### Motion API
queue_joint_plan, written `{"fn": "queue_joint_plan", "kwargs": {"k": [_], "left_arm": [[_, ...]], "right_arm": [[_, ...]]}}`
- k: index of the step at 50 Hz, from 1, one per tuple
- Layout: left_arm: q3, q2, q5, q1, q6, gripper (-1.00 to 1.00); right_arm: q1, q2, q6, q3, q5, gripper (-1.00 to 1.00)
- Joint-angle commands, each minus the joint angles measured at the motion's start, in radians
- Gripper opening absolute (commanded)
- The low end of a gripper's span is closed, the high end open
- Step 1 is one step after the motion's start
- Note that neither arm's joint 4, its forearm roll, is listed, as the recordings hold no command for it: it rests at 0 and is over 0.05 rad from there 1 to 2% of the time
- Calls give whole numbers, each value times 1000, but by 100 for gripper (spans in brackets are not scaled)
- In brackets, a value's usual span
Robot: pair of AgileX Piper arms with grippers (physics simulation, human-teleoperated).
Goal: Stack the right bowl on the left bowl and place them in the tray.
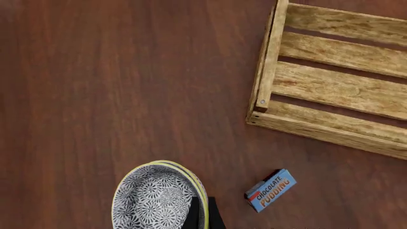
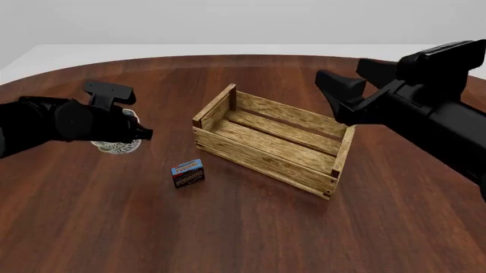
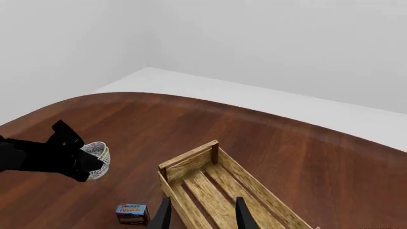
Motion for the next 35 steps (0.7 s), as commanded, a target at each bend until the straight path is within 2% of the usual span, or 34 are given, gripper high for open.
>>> {"fn": "queue_joint_plan", "kwargs": {"k": [1,13,17,35], "left_arm": [[-71,25,5,15,-32,-100],[-109,14,31,5,9,-100],[-129,21,38,-40,-11,-100],[-286,64,122,-139,12,-100]], "right_arm": [[-14,-33,2,1,20,100],[-27,-68,-1,0,51,100],[-31,-75,-4,0,62,100],[-58,-101,-11,-4,97,100]]}}
